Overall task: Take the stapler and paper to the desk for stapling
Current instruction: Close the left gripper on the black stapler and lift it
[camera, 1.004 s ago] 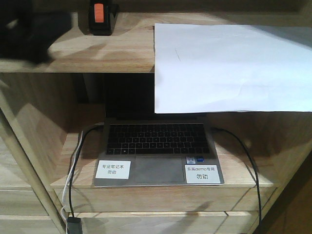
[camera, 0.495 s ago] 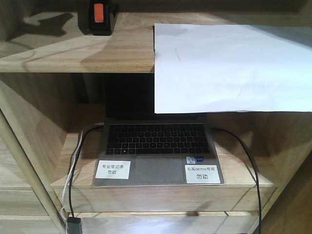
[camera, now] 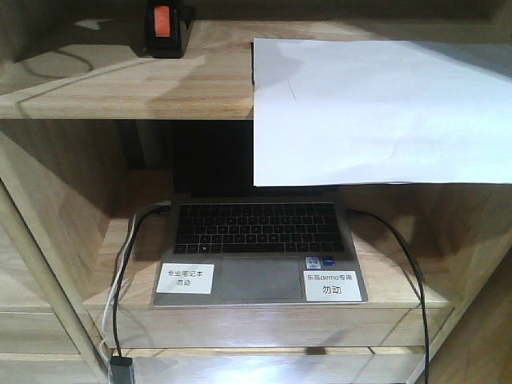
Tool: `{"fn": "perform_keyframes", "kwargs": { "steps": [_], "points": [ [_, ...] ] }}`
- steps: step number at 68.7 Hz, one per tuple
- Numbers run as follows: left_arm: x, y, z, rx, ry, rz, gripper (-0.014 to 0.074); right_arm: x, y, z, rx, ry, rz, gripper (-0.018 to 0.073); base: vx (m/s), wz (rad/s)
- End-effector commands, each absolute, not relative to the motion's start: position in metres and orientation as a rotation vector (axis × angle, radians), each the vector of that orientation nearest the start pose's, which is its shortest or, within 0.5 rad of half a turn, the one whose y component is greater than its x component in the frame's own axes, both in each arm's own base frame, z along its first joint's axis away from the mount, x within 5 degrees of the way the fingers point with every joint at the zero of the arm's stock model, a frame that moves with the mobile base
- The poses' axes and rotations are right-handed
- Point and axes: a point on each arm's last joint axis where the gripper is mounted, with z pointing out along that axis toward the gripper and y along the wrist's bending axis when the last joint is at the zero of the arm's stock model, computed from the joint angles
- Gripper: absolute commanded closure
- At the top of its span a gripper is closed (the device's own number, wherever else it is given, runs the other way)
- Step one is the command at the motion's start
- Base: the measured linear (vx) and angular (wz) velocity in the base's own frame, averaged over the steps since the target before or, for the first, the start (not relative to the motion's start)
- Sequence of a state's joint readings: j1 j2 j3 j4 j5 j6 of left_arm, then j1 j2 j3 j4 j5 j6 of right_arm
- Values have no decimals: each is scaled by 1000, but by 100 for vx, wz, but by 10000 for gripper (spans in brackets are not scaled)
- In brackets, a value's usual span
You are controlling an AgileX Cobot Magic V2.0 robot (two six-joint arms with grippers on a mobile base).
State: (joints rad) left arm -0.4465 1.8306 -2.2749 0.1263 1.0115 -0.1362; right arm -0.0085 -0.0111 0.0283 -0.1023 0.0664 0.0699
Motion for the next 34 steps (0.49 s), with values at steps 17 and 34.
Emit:
{"fn": "perform_keyframes", "kwargs": {
  "steps": [17, 34],
  "points": [
    [351, -158, 504, 291, 2007, -227, 93, 55, 0, 205, -28, 1477, -44, 568, 0, 0],
    [352, -159, 500, 270, 2037, -243, 167, 55, 0, 205, -28, 1477, -44, 568, 0, 0]
  ]
}}
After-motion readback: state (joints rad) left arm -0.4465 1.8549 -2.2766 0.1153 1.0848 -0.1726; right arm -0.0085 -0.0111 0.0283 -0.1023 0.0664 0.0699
